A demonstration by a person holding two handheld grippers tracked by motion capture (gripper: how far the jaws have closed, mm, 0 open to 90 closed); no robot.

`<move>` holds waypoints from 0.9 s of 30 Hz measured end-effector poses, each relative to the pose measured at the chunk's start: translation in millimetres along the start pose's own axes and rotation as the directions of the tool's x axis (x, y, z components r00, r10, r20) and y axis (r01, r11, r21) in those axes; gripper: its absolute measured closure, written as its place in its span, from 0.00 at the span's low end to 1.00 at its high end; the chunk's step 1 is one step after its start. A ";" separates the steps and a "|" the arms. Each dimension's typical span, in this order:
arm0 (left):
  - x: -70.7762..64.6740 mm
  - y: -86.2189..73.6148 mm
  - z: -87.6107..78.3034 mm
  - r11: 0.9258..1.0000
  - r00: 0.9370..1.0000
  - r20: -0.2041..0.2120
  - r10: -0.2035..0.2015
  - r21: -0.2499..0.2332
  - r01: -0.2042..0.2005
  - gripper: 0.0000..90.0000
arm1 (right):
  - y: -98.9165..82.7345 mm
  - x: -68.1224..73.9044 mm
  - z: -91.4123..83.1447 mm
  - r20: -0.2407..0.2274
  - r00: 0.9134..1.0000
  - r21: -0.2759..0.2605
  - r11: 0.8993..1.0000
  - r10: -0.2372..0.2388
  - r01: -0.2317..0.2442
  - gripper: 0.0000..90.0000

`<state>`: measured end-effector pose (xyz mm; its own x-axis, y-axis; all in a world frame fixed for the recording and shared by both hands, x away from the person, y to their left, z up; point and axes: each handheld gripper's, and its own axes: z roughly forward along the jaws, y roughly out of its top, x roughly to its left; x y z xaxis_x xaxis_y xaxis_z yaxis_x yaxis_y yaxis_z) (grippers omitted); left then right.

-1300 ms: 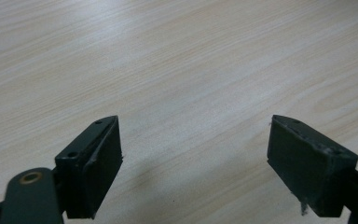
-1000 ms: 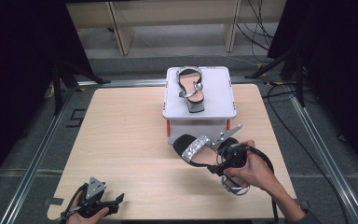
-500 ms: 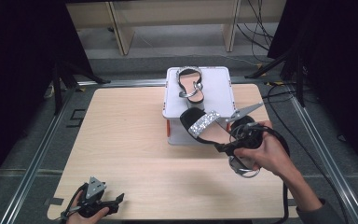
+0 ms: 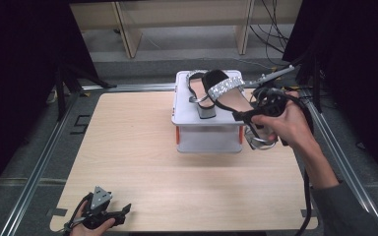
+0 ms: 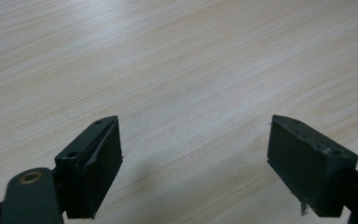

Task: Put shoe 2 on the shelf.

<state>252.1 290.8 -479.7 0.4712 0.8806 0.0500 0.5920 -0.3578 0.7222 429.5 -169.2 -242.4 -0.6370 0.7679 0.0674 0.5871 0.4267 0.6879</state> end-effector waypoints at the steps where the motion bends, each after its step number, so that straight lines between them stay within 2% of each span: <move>1: 0.4 0.1 0.1 1.000 1.000 0.002 0.006 -0.001 -0.006 0.19 | 5.3 -3.9 2.7 0.007 1.000 -0.014 1.000 0.016 -0.016 0.46; 3: 0.1 0.0 -0.2 1.000 1.000 0.001 0.004 0.003 -0.004 0.19 | 16.7 -12.7 7.1 0.022 0.999 -0.006 0.999 0.045 -0.045 0.46; 4: 0.0 0.0 -0.2 1.000 1.000 0.002 0.003 0.003 -0.003 0.19 | 22.2 -15.5 10.0 0.035 0.997 0.007 0.997 0.070 -0.071 0.46; 5: 0.4 0.3 -0.4 1.000 1.000 0.010 0.003 0.007 -0.003 0.19 | 29.2 -16.4 13.4 0.044 0.993 0.037 0.993 0.114 -0.116 0.46; 6: 0.4 0.3 -0.5 1.000 1.000 0.008 0.003 0.007 -0.003 0.19 | 33.1 -18.8 16.6 0.057 0.992 0.039 0.993 0.112 -0.114 0.46; 7: 1.3 0.6 -0.3 1.000 1.000 0.005 0.018 0.009 -0.018 0.19 | 39.8 -21.6 21.8 0.065 0.989 0.056 0.989 0.133 -0.137 0.46; 8: 0.8 0.6 0.2 1.000 1.000 -0.001 0.014 0.004 -0.014 0.19 | 44.9 -24.0 26.5 0.076 0.986 0.064 0.986 0.148 -0.153 0.46; 9: -1.2 0.1 -0.2 1.000 1.000 0.004 -0.010 -0.005 0.010 0.19 | 48.7 -26.0 30.0 0.088 0.984 0.068 0.985 0.155 -0.161 0.46; 10: -1.7 0.3 -0.2 1.000 1.000 0.009 -0.012 -0.015 0.012 0.19 | 54.1 -27.7 34.4 0.102 0.980 0.082 0.980 0.174 -0.182 0.46; 11: -1.6 0.4 -0.8 1.000 1.000 0.001 -0.007 -0.010 0.007 0.19 | 60.3 -32.2 40.6 0.112 0.976 0.099 0.975 0.186 -0.197 0.46; 12: 0.7 1.0 -1.5 1.000 1.000 -0.002 0.024 0.002 -0.024 0.19 | 64.6 -34.1 45.9 0.130 0.969 0.104 0.969 0.209 -0.223 0.46; 13: -1.5 0.7 -1.5 1.000 1.000 0.008 -0.007 -0.012 0.007 0.19 | 67.0 -37.2 50.4 0.142 0.970 0.107 0.972 0.195 -0.211 0.46; 15: -2.9 0.3 -1.1 1.000 1.000 -0.002 -0.015 -0.021 0.015 0.19 | 74.2 -41.4 60.2 0.169 0.954 0.126 0.954 0.249 -0.271 0.46; 16: -3.1 -0.2 -0.9 1.000 1.000 -0.008 -0.014 -0.021 0.013 0.19 | 78.2 -42.5 64.9 0.202 0.938 0.141 0.939 0.282 -0.312 0.46; 17: -0.5 0.5 -1.2 0.999 0.999 -0.015 0.036 -0.007 -0.036 0.19 | 79.7 -44.6 68.4 0.208 0.934 0.144 0.936 0.289 -0.322 0.46; 18: -2.8 -0.3 -1.4 1.000 1.000 -0.002 0.006 -0.018 -0.006 0.19 | 81.7 -47.3 73.8 0.224 0.926 0.148 0.929 0.303 -0.340 0.46; 19: -4.8 -0.9 -0.9 0.999 1.000 0.004 -0.018 -0.031 0.018 0.19 | 82.8 -49.1 77.0 0.222 0.924 0.156 0.924 0.312 -0.350 0.46; 20: -4.5 -0.9 -1.1 1.000 1.000 0.000 -0.008 -0.025 0.008 0.19 | 84.2 -50.8 80.5 0.233 0.918 0.160 0.918 0.322 -0.363 0.46; 21: -3.9 -0.7 -1.4 1.000 1.000 -0.007 0.006 -0.015 -0.006 0.19 | 85.3 -51.3 84.6 0.235 0.907 0.161 0.907 0.349 -0.390 0.46; 22: -3.9 -0.6 -1.1 1.000 1.000 0.006 0.011 -0.016 -0.011 0.19 | 85.5 -53.1 88.4 0.234 0.906 0.164 0.905 0.352 -0.394 0.46; 23: -4.2 -0.4 -1.3 1.000 1.000 -0.004 0.014 -0.017 -0.014 0.19 | 86.2 -52.8 92.2 0.235 0.892 0.170 0.887 0.386 -0.428 0.46; 24: -4.0 -0.1 -2.2 1.000 1.000 0.007 0.015 -0.009 -0.015 0.19 | 86.4 -54.8 96.5 0.232 0.891 0.172 0.885 0.390 -0.432 0.46; 25: -5.4 -0.3 -1.9 1.000 1.000 0.015 -0.002 -0.021 0.002 0.19 | 87.1 -55.2 98.7 0.233 0.887 0.173 0.881 0.398 -0.440 0.46; 27: -5.6 -0.3 -2.5 1.000 1.000 0.017 -0.003 -0.024 0.004 0.19 | 88.3 -56.5 103.9 0.227 0.875 0.167 0.868 0.427 -0.467 0.46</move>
<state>247.6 286.8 -478.5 0.4800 0.8765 0.0362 0.5781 -0.3470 0.7385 569.2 -125.3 -260.6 -0.1933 0.9628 0.1887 0.8907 0.0915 0.4453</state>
